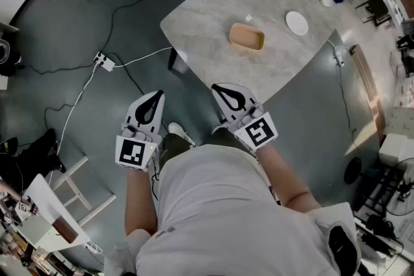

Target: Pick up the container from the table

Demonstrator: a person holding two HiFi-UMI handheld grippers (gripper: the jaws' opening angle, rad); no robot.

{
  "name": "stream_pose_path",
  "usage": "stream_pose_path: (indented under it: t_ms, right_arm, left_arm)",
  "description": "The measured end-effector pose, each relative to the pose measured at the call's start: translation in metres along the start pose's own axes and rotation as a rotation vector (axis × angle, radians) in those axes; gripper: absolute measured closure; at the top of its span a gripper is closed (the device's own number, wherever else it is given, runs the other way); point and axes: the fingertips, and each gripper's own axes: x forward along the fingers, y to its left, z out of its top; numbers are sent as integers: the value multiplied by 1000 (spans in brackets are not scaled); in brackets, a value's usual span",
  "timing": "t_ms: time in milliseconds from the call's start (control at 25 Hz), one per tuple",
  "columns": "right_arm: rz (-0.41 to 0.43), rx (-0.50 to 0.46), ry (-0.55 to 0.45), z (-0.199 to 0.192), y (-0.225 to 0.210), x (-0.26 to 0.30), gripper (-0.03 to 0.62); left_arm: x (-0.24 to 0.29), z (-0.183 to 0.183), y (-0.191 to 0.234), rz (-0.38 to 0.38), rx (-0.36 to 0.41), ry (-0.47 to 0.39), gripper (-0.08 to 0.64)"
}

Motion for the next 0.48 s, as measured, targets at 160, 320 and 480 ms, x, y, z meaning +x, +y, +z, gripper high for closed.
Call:
stream_pose_path:
  t_ms: [160, 320, 480]
  right_arm:
    - [-3, 1, 0, 6, 18, 37, 584]
    - [-27, 23, 33, 0, 31, 65, 584]
    - [-85, 55, 52, -6, 22, 76, 584]
  left_arm:
    - [-12, -7, 31, -31, -27, -5, 558]
    - [-21, -15, 64, -54, -40, -22, 558]
    - [-18, -28, 90, -87, -24, 9, 558]
